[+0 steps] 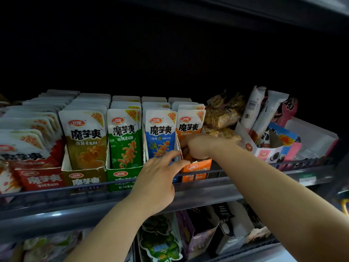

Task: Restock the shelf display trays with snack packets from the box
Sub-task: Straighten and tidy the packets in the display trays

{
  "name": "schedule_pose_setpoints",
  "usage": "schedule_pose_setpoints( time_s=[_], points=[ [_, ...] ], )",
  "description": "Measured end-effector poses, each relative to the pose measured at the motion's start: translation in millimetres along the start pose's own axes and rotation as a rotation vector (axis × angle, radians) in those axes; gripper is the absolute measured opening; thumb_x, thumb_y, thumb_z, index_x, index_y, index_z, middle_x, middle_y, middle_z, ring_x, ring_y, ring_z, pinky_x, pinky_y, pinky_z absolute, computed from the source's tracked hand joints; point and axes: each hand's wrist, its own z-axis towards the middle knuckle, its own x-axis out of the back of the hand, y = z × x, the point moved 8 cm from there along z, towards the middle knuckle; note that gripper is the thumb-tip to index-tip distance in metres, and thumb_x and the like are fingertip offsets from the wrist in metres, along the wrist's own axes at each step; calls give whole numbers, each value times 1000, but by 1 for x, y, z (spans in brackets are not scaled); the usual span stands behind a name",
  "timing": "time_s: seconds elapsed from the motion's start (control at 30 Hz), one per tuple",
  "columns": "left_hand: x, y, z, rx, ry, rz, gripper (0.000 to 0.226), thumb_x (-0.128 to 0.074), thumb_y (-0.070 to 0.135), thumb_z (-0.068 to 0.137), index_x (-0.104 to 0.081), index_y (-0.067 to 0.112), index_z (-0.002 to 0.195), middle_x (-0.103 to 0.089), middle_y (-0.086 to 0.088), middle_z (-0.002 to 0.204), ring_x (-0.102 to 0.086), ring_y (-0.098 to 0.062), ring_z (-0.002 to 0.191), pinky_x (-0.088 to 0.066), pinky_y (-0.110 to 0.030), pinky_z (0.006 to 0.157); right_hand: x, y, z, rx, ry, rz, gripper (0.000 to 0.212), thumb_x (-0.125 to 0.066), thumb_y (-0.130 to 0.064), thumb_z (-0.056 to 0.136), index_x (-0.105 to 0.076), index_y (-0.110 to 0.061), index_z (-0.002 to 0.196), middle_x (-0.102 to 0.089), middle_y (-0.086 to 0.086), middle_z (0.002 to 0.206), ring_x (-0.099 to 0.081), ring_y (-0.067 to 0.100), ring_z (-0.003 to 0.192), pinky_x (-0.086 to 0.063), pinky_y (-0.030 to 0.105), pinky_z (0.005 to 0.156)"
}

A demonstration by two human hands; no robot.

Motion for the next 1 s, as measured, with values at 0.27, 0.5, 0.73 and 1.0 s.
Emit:
schedule_pose_setpoints(
  time_s=[0.27, 0.5, 0.73, 1.0],
  points=[
    [1, 1, -1, -3, 7, -2, 66, -41, 6, 86, -21, 41, 139, -7, 18, 150, -26, -13, 127, -12, -19, 101, -1, -2, -5, 73, -30, -34, 34, -40, -8, 94, -56, -16, 123, -57, 7, 120, -53, 23, 103, -43, 27, 77],
    [2, 1, -1, -6, 10, 3, 67, -41, 6, 87, -20, 41, 140, -5, 18, 150, -22, -12, 130, -7, -18, 101, -6, -4, -17, 88, -48, -7, 38, -37, -4, 93, -50, -15, 128, -56, 8, 122, -53, 23, 105, -42, 29, 82],
    [3, 2, -1, -12, -6, -1, 67, -40, 5, 87, -20, 40, 140, -5, 19, 150, -24, -12, 129, -9, -18, 102, 20, 7, -20, 48, 208, 177, 34, -41, -4, 91, -59, -12, 119, -58, 6, 123, -52, 20, 110, -41, 25, 88],
    [3, 2, -1, -9, -11, 1, 67, -41, 6, 87, -19, 40, 141, -5, 18, 150, -22, -10, 131, -7, -19, 103, 26, 9, -22, 61, 293, 147, 32, -42, -5, 91, -61, -11, 117, -60, 6, 122, -52, 20, 113, -39, 24, 90]
  ],
)
